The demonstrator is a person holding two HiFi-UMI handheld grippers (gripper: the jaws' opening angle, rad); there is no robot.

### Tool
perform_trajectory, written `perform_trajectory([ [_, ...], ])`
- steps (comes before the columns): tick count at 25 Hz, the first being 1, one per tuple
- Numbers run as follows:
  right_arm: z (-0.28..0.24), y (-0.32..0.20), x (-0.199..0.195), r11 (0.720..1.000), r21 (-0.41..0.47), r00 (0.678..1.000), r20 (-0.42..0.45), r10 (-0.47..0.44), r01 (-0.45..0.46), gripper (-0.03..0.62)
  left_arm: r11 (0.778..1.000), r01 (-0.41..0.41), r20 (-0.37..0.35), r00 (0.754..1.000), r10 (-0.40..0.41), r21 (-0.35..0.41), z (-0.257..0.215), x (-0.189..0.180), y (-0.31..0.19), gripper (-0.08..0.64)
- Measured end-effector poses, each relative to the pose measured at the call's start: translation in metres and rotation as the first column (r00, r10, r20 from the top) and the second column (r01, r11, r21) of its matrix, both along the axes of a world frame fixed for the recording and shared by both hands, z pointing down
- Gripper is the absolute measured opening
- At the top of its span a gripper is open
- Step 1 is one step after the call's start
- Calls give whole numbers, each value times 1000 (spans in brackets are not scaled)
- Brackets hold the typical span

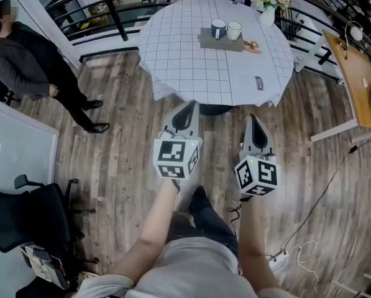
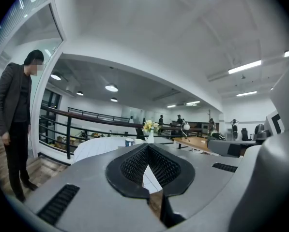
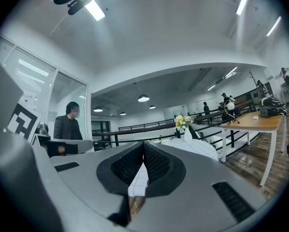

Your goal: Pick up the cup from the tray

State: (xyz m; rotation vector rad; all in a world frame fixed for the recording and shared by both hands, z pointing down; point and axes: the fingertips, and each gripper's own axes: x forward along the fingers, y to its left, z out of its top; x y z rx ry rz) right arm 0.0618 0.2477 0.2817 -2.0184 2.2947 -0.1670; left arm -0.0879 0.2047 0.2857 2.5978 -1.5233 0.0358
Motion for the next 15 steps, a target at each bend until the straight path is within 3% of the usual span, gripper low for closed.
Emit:
perform_trajectory([
  [7, 5, -50, 31, 1000, -14, 1000, 24, -13, 13, 8, 1000, 9, 2, 1000, -9, -1, -4, 30, -50, 5],
  [15, 17, -99, 35, 999, -29, 999, 30, -27, 28, 8, 1000, 18, 4, 1000, -18, -25, 11, 36, -98, 5],
])
